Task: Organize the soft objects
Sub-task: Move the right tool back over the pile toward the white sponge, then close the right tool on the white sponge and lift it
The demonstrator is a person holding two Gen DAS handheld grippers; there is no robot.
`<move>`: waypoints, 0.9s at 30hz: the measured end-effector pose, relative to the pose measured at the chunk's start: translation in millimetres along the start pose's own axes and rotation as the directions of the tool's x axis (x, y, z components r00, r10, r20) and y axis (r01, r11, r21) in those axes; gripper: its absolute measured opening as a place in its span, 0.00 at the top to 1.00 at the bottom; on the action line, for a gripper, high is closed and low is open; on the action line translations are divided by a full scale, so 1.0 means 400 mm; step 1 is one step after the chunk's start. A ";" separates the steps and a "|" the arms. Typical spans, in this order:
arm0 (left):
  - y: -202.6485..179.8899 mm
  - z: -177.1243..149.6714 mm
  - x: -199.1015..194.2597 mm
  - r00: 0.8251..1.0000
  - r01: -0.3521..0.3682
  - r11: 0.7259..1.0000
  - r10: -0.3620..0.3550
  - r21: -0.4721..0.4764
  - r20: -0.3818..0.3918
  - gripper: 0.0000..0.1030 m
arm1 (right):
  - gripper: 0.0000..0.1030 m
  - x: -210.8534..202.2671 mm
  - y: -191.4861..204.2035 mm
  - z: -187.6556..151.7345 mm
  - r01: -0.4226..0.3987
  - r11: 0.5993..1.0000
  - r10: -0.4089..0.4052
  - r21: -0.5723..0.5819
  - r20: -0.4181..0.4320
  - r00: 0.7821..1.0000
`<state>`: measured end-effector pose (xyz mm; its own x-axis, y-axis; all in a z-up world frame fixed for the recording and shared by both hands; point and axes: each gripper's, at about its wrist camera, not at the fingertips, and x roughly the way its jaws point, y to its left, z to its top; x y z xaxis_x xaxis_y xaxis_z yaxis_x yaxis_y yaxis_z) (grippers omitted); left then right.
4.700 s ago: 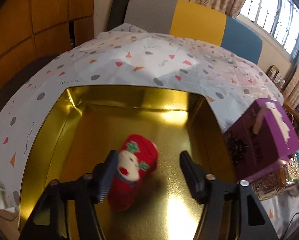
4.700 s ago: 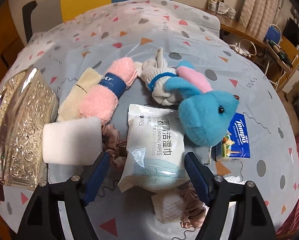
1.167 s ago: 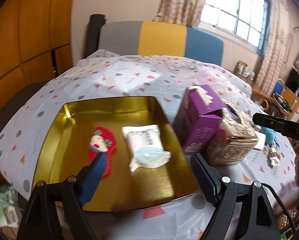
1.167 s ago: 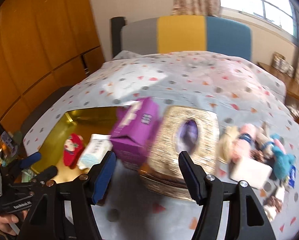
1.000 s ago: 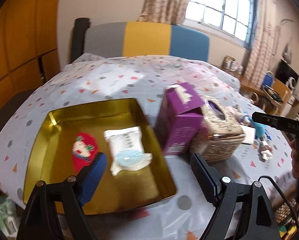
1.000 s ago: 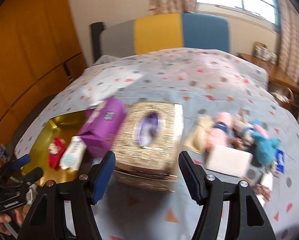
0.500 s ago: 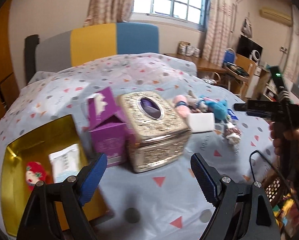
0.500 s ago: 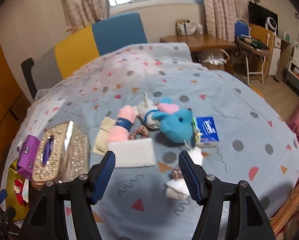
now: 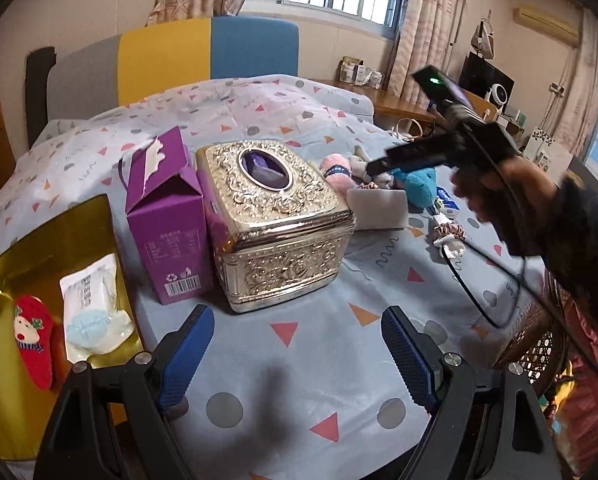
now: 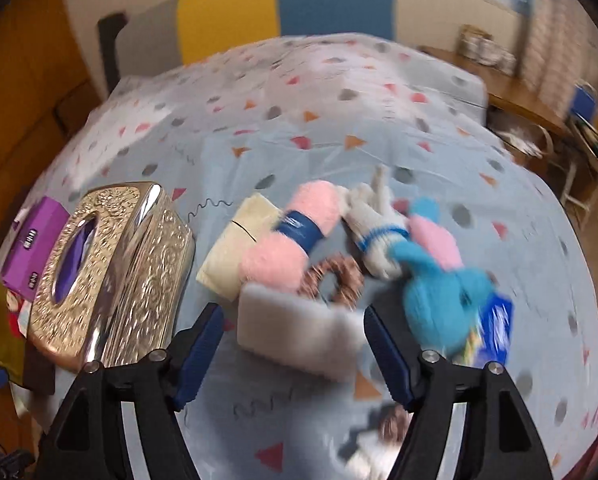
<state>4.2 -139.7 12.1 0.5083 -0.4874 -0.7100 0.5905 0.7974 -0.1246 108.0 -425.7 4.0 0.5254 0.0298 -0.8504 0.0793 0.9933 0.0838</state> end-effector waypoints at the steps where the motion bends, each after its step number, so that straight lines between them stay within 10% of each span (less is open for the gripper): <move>1: 0.003 0.000 0.004 1.000 -0.003 1.000 0.003 -0.007 -0.004 0.16 | 0.28 0.017 -0.003 0.016 0.002 1.000 -0.002 0.000 -0.015 1.000; 15: 0.012 -0.013 0.046 0.998 0.033 0.999 -0.034 -0.037 -0.043 0.16 | 0.28 0.051 0.038 -0.118 -0.236 0.966 0.197 -0.105 -0.296 0.935; 27: 0.016 -0.019 0.029 0.999 0.014 0.999 -0.015 -0.044 -0.036 0.14 | 0.27 0.075 0.058 -0.122 -0.122 0.992 0.112 -0.035 -0.207 0.972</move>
<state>9.1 -137.7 -2.0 0.4762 -0.4864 -0.7326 0.5696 0.8053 -0.1645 84.4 -396.5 -44.9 0.3445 0.1635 -0.9244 -0.0154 0.9856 0.1686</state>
